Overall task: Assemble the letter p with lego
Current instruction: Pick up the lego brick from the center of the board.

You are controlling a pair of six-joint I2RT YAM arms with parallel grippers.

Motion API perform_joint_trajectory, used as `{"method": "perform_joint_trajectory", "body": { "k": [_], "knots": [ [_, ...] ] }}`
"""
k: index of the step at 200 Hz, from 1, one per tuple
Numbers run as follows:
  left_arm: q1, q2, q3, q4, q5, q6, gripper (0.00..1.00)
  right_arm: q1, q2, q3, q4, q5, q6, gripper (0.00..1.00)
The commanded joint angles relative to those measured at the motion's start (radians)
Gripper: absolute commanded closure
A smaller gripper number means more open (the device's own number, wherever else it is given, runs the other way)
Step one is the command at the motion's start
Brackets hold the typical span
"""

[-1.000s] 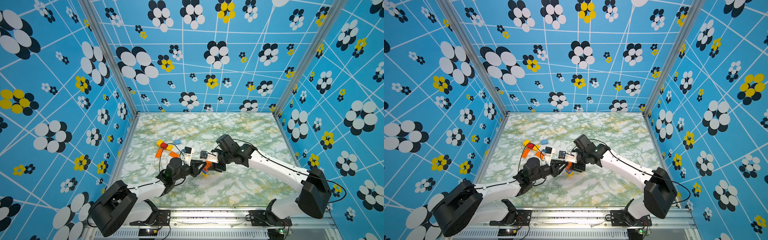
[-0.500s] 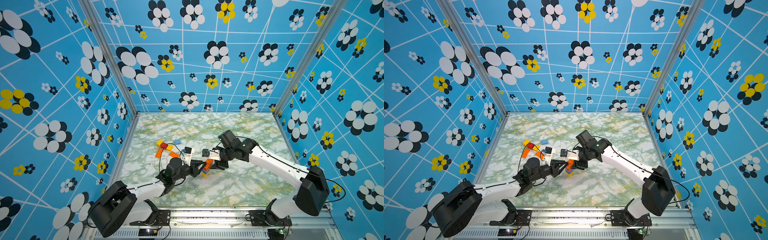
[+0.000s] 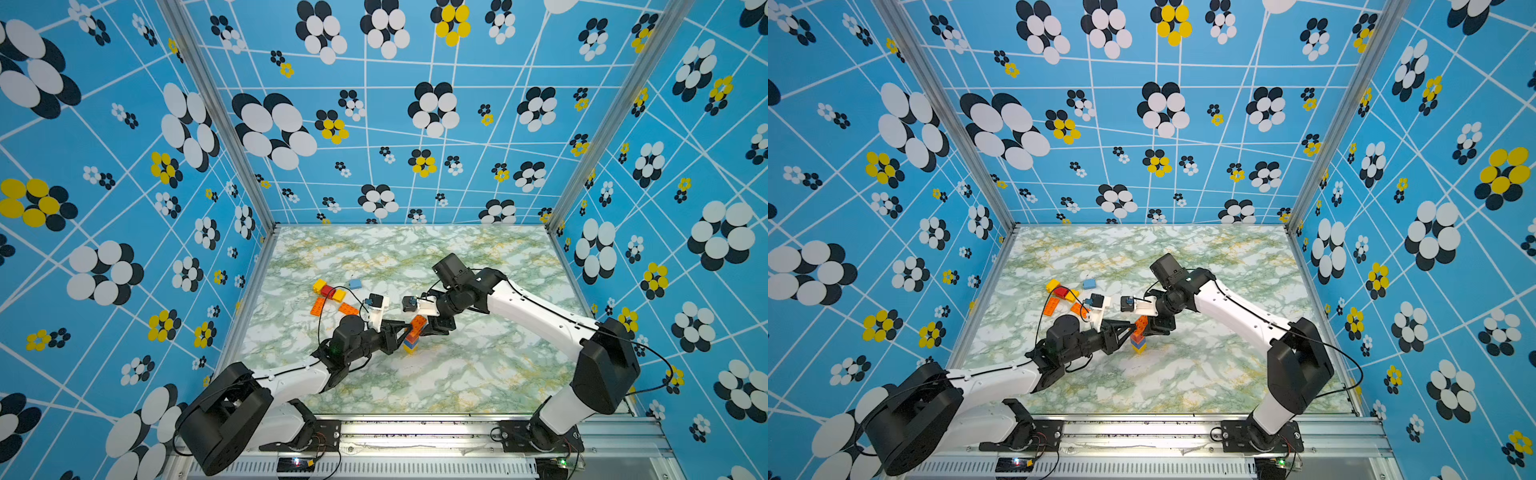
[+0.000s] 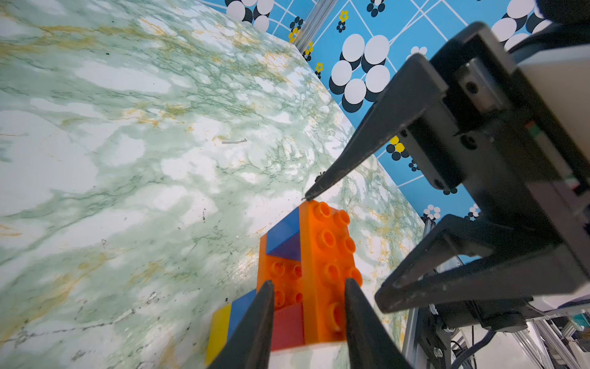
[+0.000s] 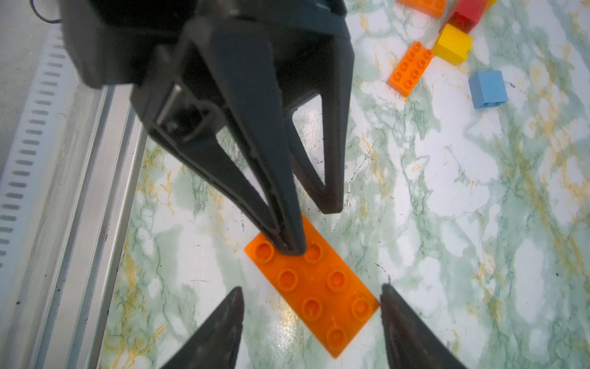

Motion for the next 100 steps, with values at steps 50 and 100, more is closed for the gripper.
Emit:
{"method": "perform_joint_trajectory", "body": {
  "k": [50, 100],
  "knots": [
    [-0.010, 0.045, -0.018, -0.180, -0.005, 0.040, 0.62, -0.005, 0.079, 0.052, -0.081, -0.045, -0.049, 0.33],
    [-0.005, 0.037, -0.030, -0.152, -0.008, 0.025, 0.58, -0.008, 0.045, -0.008, -0.038, -0.065, -0.016, 0.37]
  ]
}}
